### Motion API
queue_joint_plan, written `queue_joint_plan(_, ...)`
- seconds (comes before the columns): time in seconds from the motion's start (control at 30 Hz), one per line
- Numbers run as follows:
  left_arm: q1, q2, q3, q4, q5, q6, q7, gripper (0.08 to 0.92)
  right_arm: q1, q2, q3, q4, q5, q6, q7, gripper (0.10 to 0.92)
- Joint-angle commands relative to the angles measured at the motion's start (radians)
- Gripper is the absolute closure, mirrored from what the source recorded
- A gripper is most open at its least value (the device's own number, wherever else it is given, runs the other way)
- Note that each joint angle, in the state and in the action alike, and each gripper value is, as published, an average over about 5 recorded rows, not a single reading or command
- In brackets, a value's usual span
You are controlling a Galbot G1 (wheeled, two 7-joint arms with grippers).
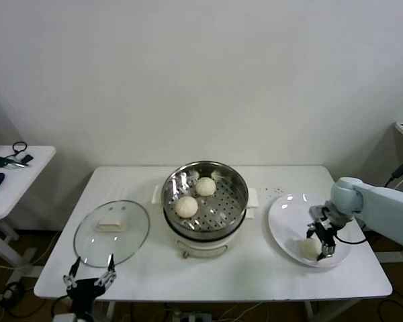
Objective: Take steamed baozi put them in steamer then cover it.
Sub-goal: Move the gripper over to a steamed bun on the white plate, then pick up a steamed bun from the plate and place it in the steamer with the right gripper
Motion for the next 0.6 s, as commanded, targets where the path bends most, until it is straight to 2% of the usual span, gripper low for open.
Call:
queue_joint_plan(0.03, 0.002, 0.001, 0.001, 0.0, 0.001, -0.001, 0.0, 0.177, 0.008, 0.004, -0.005, -0.007, -0.005, 0.005, -0.003, 0.318)
queue_joint_plan(0.33, 0.008, 0.002, -0.001, -0.003, -0.003, 0.001, 0.0, 0.177, 0.064, 0.004, -0.018, 0.006, -0.008, 0.06, -0.01, 0.346)
queue_joint_plan(0.6, 0.006, 0.005, 0.001, -0.007, -0.001, 0.004, 0.0, 0.177, 0.336, 0.062, -0.123, 0.048, -0.042, 0.278, -0.054, 0.347)
